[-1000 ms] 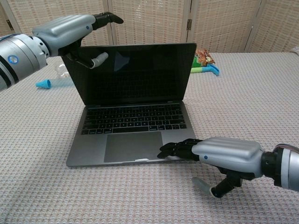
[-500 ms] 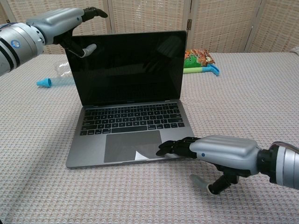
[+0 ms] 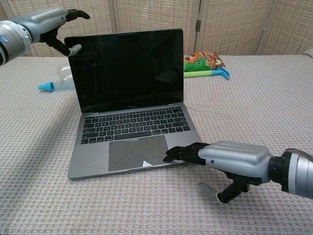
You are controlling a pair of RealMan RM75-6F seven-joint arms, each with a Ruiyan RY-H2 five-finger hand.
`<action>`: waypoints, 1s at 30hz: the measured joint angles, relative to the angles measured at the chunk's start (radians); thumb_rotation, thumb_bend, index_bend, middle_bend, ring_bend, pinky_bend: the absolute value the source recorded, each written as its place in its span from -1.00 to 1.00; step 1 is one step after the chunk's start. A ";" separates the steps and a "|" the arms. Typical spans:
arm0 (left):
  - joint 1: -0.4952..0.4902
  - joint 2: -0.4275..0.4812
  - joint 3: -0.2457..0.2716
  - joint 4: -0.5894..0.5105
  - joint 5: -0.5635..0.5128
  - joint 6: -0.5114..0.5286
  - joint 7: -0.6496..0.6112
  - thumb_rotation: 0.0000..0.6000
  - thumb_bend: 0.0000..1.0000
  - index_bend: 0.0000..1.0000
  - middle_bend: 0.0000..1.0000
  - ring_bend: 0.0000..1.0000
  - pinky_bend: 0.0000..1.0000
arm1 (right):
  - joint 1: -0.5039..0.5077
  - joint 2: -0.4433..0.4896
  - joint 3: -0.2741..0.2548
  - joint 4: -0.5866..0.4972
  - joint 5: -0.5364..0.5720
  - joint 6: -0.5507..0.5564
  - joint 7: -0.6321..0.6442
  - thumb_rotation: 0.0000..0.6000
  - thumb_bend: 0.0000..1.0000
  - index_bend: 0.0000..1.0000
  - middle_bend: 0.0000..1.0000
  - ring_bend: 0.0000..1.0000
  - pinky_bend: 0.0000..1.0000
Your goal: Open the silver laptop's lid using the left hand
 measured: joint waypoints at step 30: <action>0.429 0.292 0.209 -0.325 0.171 0.391 -0.187 1.00 0.01 -0.88 -0.91 -1.00 -1.00 | -0.347 0.343 -0.029 -0.133 0.041 0.535 -0.136 1.00 0.38 -1.00 -1.00 -0.90 -1.00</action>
